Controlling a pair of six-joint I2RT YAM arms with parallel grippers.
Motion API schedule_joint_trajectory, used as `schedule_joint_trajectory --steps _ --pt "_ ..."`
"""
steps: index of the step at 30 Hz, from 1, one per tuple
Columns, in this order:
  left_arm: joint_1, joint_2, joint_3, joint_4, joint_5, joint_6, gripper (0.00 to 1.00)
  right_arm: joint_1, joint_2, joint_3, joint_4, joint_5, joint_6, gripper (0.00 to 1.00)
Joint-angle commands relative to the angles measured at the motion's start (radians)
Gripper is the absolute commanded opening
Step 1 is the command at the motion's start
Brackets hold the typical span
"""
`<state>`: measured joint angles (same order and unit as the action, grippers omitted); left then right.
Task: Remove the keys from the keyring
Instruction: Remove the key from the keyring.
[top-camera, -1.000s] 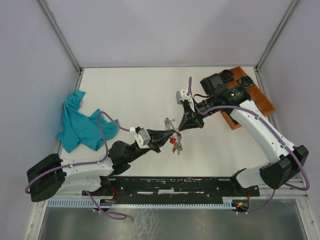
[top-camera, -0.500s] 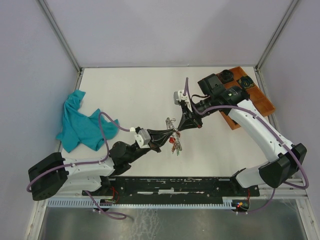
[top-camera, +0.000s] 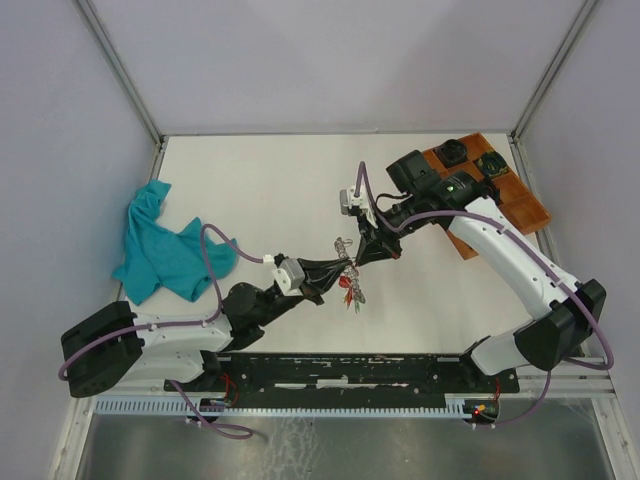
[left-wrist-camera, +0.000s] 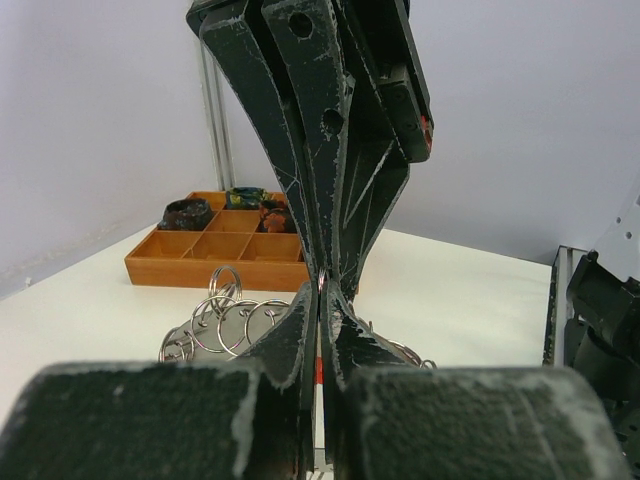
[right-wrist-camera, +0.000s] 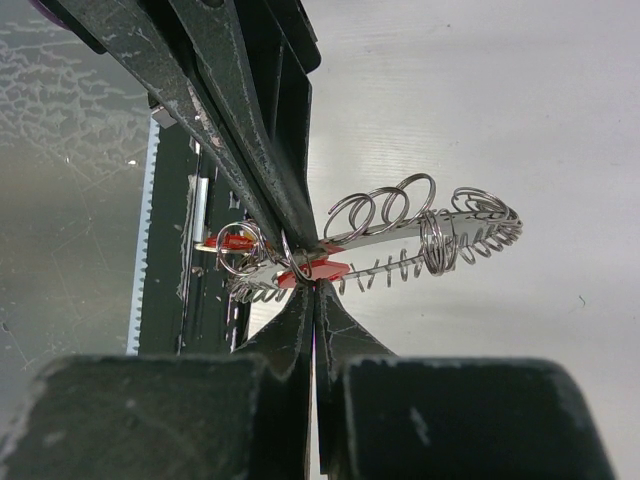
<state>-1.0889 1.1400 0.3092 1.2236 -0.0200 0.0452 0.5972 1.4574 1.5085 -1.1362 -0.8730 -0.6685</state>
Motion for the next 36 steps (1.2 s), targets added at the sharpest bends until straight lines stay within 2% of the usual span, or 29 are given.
schedule_joint_trajectory --steps 1,11,16,23,24,27,30,33,36 --pt "-0.002 0.008 0.016 0.140 -0.020 -0.020 0.03 0.021 0.008 0.043 -0.029 0.020 0.007 0.01" --pt "-0.002 0.054 -0.007 0.215 -0.048 -0.048 0.03 0.029 0.036 0.028 -0.017 0.009 0.042 0.01" --pt "-0.002 0.083 -0.030 0.297 -0.067 -0.070 0.03 0.018 0.049 -0.013 0.030 -0.034 0.077 0.01" --pt "-0.002 0.086 -0.042 0.299 -0.070 -0.081 0.03 -0.042 0.032 -0.034 0.042 -0.166 0.072 0.01" --pt "-0.002 0.086 -0.044 0.298 -0.068 -0.083 0.03 -0.048 0.029 -0.029 0.030 -0.179 0.055 0.04" --pt "-0.002 0.079 -0.044 0.288 -0.055 -0.092 0.03 -0.056 0.009 -0.042 0.032 -0.200 0.027 0.29" --pt "-0.002 0.066 -0.046 0.280 -0.042 -0.106 0.03 -0.080 -0.019 -0.053 0.042 -0.210 0.009 0.46" --pt "-0.002 0.050 -0.046 0.269 -0.021 -0.128 0.03 -0.101 -0.060 -0.076 0.072 -0.227 -0.010 0.58" --pt "-0.002 0.035 -0.047 0.265 0.005 -0.142 0.03 -0.103 -0.107 -0.115 0.123 -0.272 -0.063 0.60"
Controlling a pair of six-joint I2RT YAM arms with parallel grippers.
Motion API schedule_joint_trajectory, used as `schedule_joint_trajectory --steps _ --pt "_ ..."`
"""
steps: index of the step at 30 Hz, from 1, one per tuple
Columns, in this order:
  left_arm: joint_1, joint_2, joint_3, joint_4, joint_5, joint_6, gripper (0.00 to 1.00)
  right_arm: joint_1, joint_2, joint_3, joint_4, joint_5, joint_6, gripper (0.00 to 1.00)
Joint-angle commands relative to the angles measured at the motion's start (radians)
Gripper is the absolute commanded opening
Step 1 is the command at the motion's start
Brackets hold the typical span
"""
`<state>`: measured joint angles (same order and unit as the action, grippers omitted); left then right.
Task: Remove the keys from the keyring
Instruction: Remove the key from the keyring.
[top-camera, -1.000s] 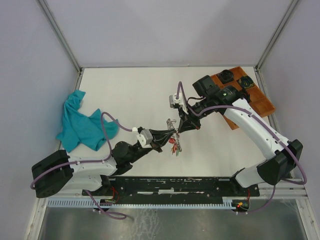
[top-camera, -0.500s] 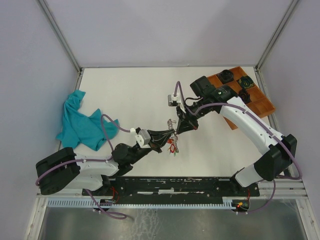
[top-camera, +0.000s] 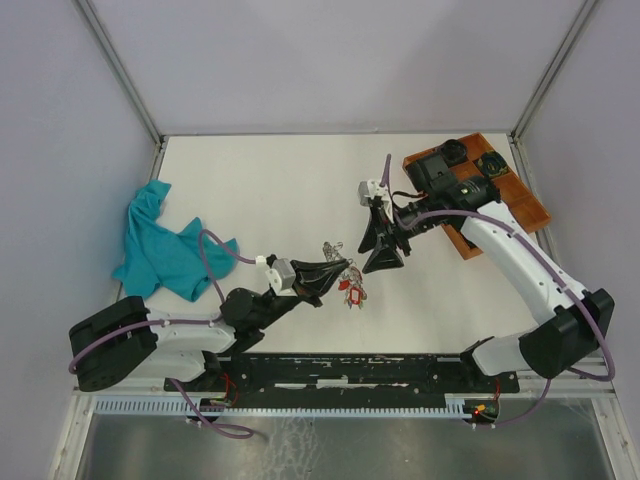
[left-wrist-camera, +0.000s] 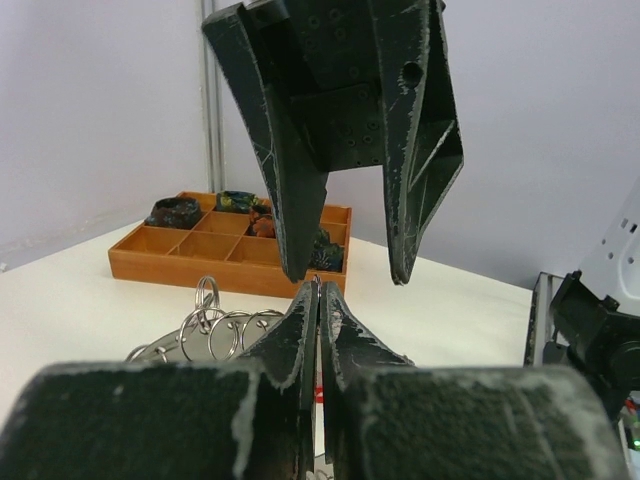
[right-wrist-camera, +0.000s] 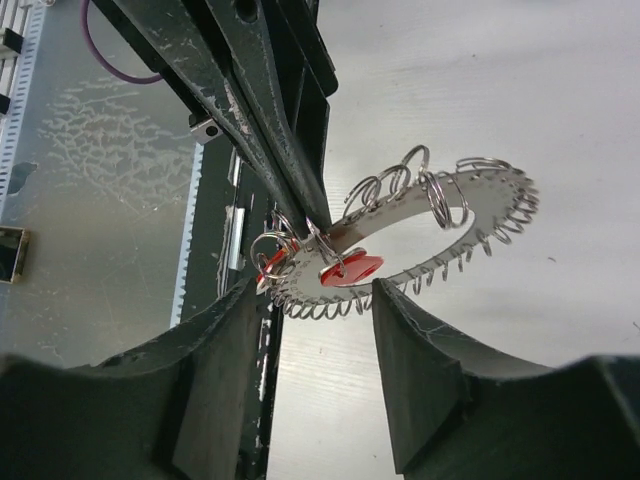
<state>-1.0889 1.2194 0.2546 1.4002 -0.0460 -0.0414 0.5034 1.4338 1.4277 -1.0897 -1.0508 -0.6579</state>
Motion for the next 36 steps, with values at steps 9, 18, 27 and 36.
schedule_joint_trajectory --steps 9,18,27,36 --pt "-0.002 -0.101 0.011 0.047 0.079 -0.065 0.03 -0.008 -0.086 -0.025 0.140 -0.202 -0.246 0.59" --pt "-0.001 -0.114 0.028 0.032 0.106 -0.064 0.03 0.016 -0.077 -0.049 0.150 -0.244 -0.225 0.39" --pt "-0.002 -0.119 0.026 0.043 0.107 -0.070 0.03 0.056 -0.076 -0.065 0.155 -0.214 -0.211 0.32" --pt "-0.002 -0.137 0.028 0.031 0.106 -0.062 0.03 0.063 -0.079 -0.070 0.149 -0.179 -0.212 0.33"
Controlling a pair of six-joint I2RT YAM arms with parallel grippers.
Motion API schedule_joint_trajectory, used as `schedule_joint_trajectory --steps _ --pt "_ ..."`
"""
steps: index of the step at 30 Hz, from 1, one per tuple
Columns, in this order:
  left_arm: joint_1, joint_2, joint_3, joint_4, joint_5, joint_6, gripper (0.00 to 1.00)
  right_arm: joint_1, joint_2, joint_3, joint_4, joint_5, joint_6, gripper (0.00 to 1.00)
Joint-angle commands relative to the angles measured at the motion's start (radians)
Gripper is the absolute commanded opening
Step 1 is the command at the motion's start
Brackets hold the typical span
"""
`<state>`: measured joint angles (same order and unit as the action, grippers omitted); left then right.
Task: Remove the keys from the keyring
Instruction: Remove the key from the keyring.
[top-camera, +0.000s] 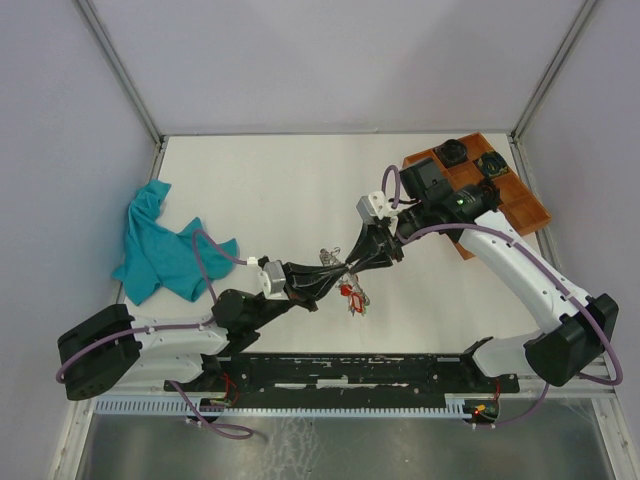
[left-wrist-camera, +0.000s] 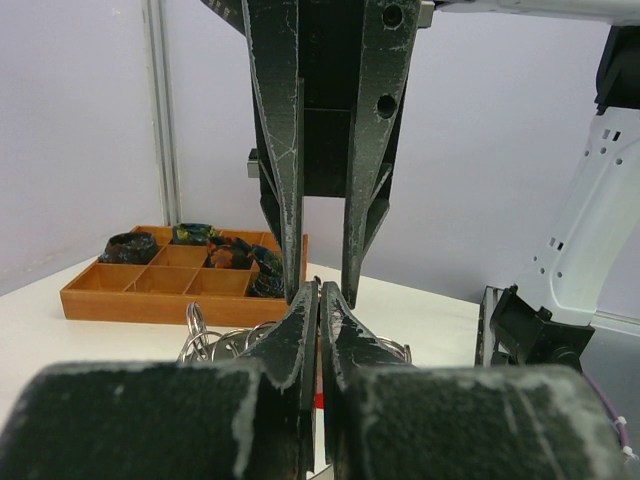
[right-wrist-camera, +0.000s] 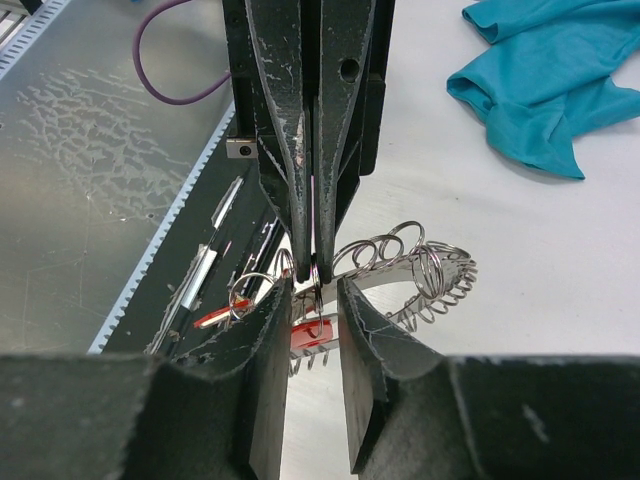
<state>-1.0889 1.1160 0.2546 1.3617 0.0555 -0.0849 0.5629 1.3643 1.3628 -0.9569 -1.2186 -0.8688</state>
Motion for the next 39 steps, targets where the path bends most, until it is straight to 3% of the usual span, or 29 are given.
schedule_joint_trajectory --steps 1,6,21,24,27,31,39 --pt "-0.002 -0.035 0.029 0.068 0.004 -0.018 0.03 0.004 -0.011 -0.006 0.016 -0.009 -0.001 0.33" --pt "-0.002 -0.049 0.027 0.060 0.004 -0.016 0.03 0.004 -0.015 -0.006 0.015 -0.012 -0.001 0.32" --pt "-0.002 -0.039 0.033 0.052 0.010 -0.022 0.03 0.004 -0.021 -0.002 0.003 -0.030 -0.002 0.04" --pt "-0.002 -0.039 0.031 0.048 0.013 -0.025 0.03 0.004 -0.018 0.004 0.000 -0.023 0.010 0.06" --pt "-0.002 -0.039 0.029 0.049 0.015 -0.028 0.03 0.003 -0.014 0.001 0.008 -0.011 0.024 0.16" --pt "-0.002 -0.039 0.030 0.048 0.014 -0.029 0.03 0.009 -0.013 -0.002 0.013 -0.004 0.024 0.16" --pt "-0.001 -0.037 0.034 0.042 0.011 -0.031 0.03 0.024 -0.016 0.014 -0.014 0.030 0.007 0.01"
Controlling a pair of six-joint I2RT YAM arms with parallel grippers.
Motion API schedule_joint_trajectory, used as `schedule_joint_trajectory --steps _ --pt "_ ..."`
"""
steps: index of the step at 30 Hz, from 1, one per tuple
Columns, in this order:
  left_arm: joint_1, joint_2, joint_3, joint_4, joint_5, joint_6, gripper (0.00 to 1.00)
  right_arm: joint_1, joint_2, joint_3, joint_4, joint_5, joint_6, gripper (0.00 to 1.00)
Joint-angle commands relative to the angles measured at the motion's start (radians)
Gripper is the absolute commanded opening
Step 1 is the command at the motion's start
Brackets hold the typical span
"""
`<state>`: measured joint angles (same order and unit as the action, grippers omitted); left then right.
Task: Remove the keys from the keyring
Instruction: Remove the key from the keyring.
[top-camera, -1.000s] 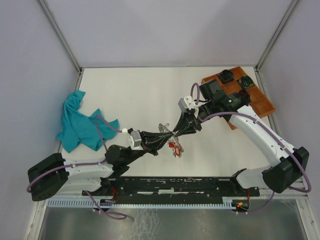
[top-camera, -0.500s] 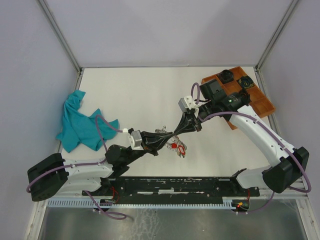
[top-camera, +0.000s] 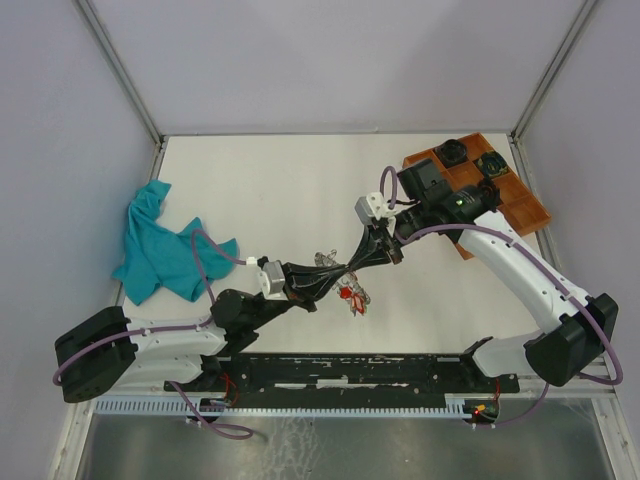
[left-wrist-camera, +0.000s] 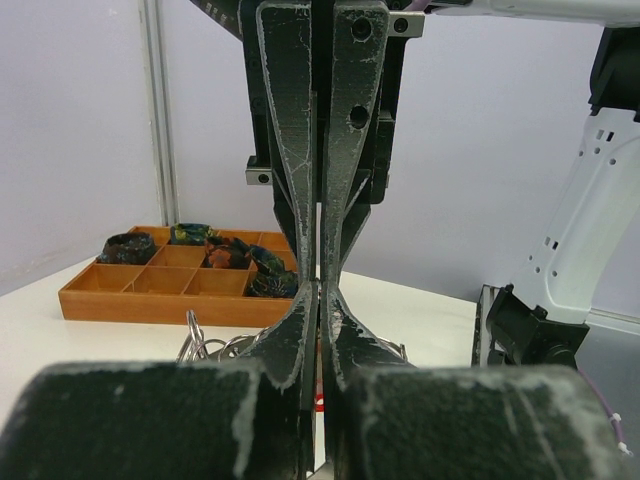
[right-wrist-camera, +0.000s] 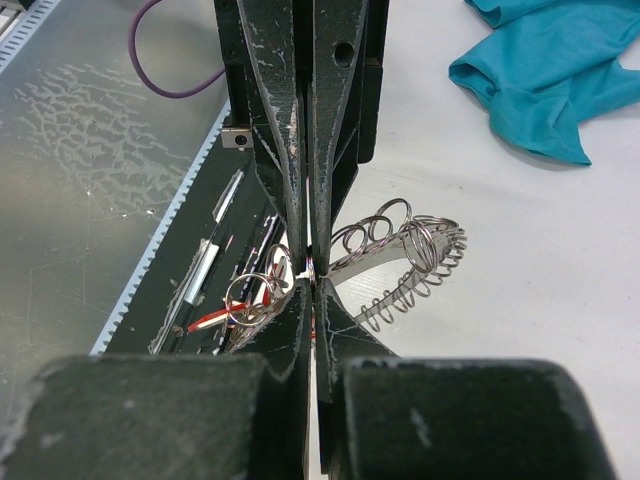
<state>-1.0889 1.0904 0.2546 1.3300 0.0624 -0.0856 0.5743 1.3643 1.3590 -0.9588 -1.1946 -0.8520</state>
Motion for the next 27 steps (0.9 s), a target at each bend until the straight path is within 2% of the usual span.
schedule_joint_trajectory --steps 1,4,8,10,15,19,27 --pt "-0.002 -0.013 0.034 0.068 0.001 -0.031 0.03 0.013 -0.018 0.025 -0.017 0.021 -0.009 0.01" --pt "-0.002 -0.031 0.034 0.012 -0.003 -0.027 0.05 0.014 -0.022 0.042 -0.019 0.080 0.020 0.01" --pt "-0.001 -0.073 0.035 -0.103 0.000 -0.018 0.25 0.016 -0.018 0.072 -0.059 0.143 0.016 0.01" --pt "0.000 -0.101 0.039 -0.179 -0.002 0.005 0.29 0.027 -0.008 0.099 -0.116 0.184 -0.009 0.01" --pt "0.000 -0.183 0.066 -0.401 -0.021 0.082 0.33 0.063 0.004 0.134 -0.189 0.270 -0.056 0.01" --pt "0.000 -0.187 0.102 -0.529 -0.009 0.147 0.33 0.108 0.009 0.151 -0.214 0.369 -0.069 0.01" --pt "-0.006 -0.106 0.168 -0.550 0.028 0.220 0.33 0.150 0.035 0.205 -0.273 0.506 -0.081 0.01"
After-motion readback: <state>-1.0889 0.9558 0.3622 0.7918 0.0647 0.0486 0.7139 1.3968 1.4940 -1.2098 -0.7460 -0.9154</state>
